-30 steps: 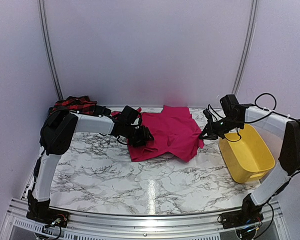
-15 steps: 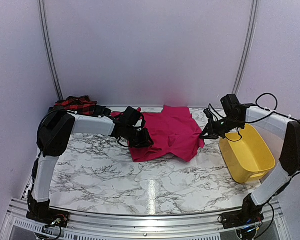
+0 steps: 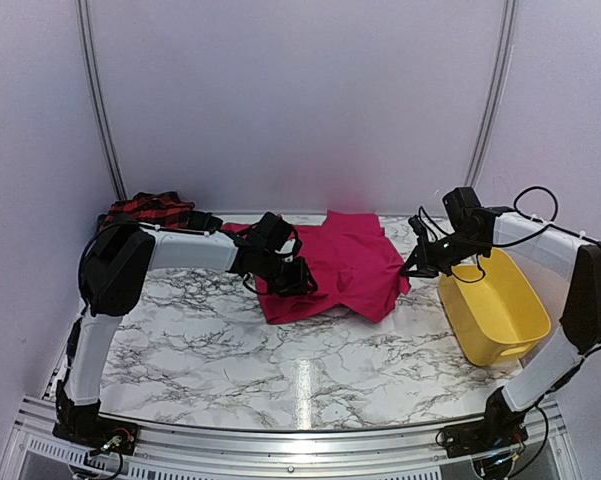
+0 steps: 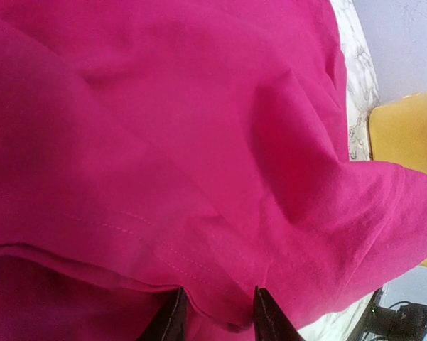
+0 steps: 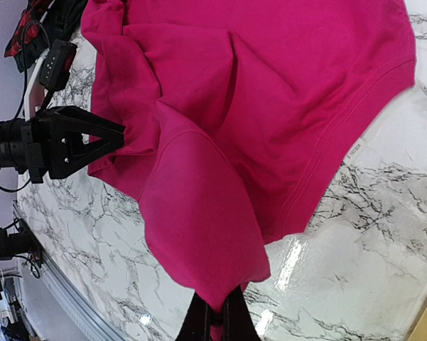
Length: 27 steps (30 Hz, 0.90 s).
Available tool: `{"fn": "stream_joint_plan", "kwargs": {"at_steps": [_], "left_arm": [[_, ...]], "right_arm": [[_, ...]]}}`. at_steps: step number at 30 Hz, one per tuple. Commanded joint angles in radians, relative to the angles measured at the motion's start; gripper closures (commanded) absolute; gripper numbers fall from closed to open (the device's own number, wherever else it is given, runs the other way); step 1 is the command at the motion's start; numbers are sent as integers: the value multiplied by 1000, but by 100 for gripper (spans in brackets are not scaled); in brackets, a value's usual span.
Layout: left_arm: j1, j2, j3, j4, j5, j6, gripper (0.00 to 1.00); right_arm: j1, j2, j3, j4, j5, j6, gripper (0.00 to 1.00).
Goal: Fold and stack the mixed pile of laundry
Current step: Flatten out the crumpled T-shirt at the center of the board.
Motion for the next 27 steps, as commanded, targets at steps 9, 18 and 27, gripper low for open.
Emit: {"fn": "stream_joint_plan", "kwargs": {"at_steps": [9,18,27], "left_arm": [[-7,123,144,-103,10,-14,57],[-12,117,112,-112,1,0,45],[10,87,147,-132,-3,-3,99]], "right_arm": [[-10,-33,6,-2,12,7,100],[-9,-28,4,0,10,5,100],[-16,-37,26,-2,38,2,100]]}}
